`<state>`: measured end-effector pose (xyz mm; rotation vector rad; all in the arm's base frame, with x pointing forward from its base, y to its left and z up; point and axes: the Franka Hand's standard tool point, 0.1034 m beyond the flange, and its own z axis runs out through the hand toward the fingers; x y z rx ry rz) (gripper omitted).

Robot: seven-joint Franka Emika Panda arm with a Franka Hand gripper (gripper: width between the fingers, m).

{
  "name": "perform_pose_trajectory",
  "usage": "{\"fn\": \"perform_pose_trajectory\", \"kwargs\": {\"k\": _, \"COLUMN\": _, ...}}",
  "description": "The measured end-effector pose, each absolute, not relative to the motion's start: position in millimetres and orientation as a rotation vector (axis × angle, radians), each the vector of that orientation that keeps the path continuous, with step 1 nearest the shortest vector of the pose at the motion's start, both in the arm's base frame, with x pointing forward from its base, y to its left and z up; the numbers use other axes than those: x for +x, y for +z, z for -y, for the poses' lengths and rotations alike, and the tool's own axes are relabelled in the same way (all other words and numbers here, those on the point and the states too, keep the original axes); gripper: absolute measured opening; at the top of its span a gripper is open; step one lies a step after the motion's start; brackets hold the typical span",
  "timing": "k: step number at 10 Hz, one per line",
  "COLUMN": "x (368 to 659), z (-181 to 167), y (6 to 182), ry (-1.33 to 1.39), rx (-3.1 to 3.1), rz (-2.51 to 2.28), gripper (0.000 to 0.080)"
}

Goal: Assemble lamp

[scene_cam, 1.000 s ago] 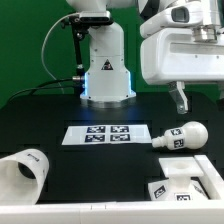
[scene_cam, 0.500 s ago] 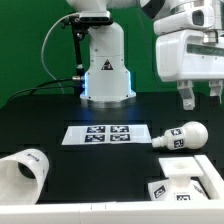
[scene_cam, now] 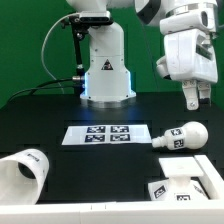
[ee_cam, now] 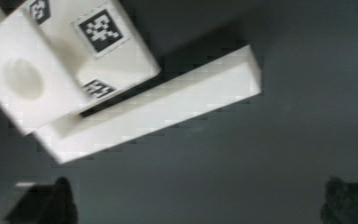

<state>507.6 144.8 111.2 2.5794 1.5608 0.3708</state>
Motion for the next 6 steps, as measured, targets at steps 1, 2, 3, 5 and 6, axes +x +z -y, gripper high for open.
{"fn": "perform_pose_trajectory", "kwargs": {"k": 1, "x": 492.9, "z": -149.3, "y": 108.1, "ry": 0.221, "rx": 2.55, "rz": -1.641, "gripper": 0.0699}}
{"fn": "perform_pose_trajectory", "kwargs": {"k": 2, "x": 482.6, "z": -151.5, "y": 107.1, "ry": 0.063, "rx": 2.522, "rz": -1.696, "gripper": 0.0699}}
{"fn": "perform_pose_trajectory", "kwargs": {"k": 3, "x": 479.5, "z": -154.0, "y": 106.9, "ry": -0.024, "rx": 2.508, "rz": -1.72, "gripper": 0.0699}}
{"fn": "perform_pose_trajectory", "kwargs": {"k": 5, "x": 480.2, "z": -154.2, "y": 107.0, "ry": -0.029, "rx": 2.441, "rz": -1.808, "gripper": 0.0699}}
{"fn": "perform_pose_trajectory", "kwargs": {"k": 6, "x": 480.4, "z": -153.6, "y": 106.9, "ry": -0.029, "rx": 2.443, "rz": -1.806, "gripper": 0.0699}}
